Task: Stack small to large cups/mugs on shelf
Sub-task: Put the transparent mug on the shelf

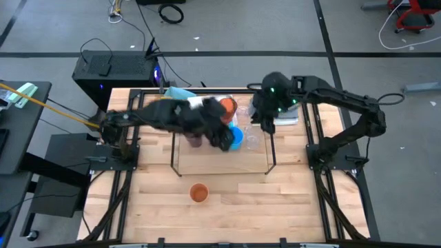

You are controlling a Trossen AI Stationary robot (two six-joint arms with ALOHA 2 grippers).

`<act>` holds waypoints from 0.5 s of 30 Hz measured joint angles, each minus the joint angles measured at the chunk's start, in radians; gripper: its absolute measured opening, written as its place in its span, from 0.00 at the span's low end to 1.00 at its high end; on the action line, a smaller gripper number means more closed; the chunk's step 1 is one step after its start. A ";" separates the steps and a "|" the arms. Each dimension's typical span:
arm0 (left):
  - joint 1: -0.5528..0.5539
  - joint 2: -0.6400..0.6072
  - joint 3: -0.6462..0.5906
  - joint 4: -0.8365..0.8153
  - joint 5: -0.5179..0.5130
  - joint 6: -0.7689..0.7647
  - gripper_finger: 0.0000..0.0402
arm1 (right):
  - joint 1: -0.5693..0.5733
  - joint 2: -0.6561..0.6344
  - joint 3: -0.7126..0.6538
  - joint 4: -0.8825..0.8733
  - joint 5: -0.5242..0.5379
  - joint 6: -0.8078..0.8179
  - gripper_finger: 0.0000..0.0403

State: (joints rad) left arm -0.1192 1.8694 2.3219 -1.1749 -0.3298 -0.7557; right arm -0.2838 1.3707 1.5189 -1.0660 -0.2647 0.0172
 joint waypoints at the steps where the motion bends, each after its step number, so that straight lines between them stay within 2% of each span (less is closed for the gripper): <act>1: 0.012 -0.002 0.037 -0.001 -0.023 0.042 0.34 | -0.034 0.000 -0.021 0.017 -0.024 -0.010 0.26; 5: 0.077 -0.138 -0.048 0.087 -0.143 0.181 0.31 | -0.150 0.007 -0.082 0.104 -0.112 -0.029 0.26; 8: 0.140 -0.207 -0.054 0.048 -0.219 0.241 0.30 | -0.210 0.041 -0.112 0.185 -0.128 -0.017 0.26; 15: 0.256 -0.304 -0.041 0.064 -0.225 0.439 0.28 | -0.269 0.244 -0.067 0.277 -0.152 0.012 0.26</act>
State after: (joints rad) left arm 0.1369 1.5658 2.2814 -1.1109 -0.5543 -0.3162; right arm -0.5526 1.6145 1.4520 -0.7891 -0.4163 0.0297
